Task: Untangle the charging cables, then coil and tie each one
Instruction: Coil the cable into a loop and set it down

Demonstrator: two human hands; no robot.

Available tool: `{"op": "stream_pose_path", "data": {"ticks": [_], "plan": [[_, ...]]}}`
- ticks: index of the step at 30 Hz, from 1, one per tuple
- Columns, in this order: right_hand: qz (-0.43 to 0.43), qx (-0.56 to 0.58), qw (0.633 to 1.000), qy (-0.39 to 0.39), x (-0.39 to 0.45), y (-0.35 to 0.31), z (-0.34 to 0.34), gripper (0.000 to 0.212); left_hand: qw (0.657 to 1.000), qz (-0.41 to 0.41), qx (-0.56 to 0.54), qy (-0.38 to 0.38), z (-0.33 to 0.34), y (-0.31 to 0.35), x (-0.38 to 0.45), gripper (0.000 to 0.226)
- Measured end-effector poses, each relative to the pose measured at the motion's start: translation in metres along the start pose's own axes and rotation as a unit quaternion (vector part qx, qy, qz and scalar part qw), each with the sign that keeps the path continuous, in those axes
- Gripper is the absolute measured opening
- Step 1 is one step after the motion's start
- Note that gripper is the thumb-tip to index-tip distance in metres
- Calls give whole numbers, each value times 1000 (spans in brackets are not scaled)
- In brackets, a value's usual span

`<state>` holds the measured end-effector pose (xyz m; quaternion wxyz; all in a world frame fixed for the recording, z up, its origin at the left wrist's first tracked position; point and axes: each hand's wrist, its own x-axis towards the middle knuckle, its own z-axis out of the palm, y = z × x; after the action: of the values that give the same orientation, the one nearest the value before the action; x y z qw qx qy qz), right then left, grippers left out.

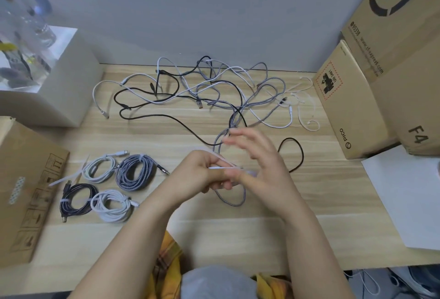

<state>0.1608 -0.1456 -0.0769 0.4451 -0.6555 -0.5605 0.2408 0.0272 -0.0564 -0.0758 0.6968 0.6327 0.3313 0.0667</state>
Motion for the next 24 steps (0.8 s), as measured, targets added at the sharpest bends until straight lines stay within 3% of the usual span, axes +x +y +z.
{"op": "stream_pose_path", "data": {"ticks": [3, 6, 12, 16, 19, 21, 24], "plan": [[-10, -27, 995, -95, -5, 9, 7, 50, 999, -31, -35, -1, -8, -1, -4, 15], [40, 19, 994, -98, -6, 7, 17, 49, 997, -60, -44, 21, -13, -8, -9, 17], [157, -1, 981, -117, -8, 14, 43, 43, 969, -36, 199, 143, -27, -29, -16, 14], [198, 19, 968, -153, -6, 23, 74, 34, 935, -23, 331, 128, -42, -56, -21, 22], [198, -1, 965, -172, 0, 34, 99, 34, 933, -69, 340, 97, -57, -79, -25, 34], [202, -13, 960, -192, 1, 41, 119, 36, 937, -105, 315, 112, -65, -94, -26, 38], [211, -31, 954, -211, 0, 52, 145, 36, 916, -138, 351, 140, -75, -115, -23, 35]]}}
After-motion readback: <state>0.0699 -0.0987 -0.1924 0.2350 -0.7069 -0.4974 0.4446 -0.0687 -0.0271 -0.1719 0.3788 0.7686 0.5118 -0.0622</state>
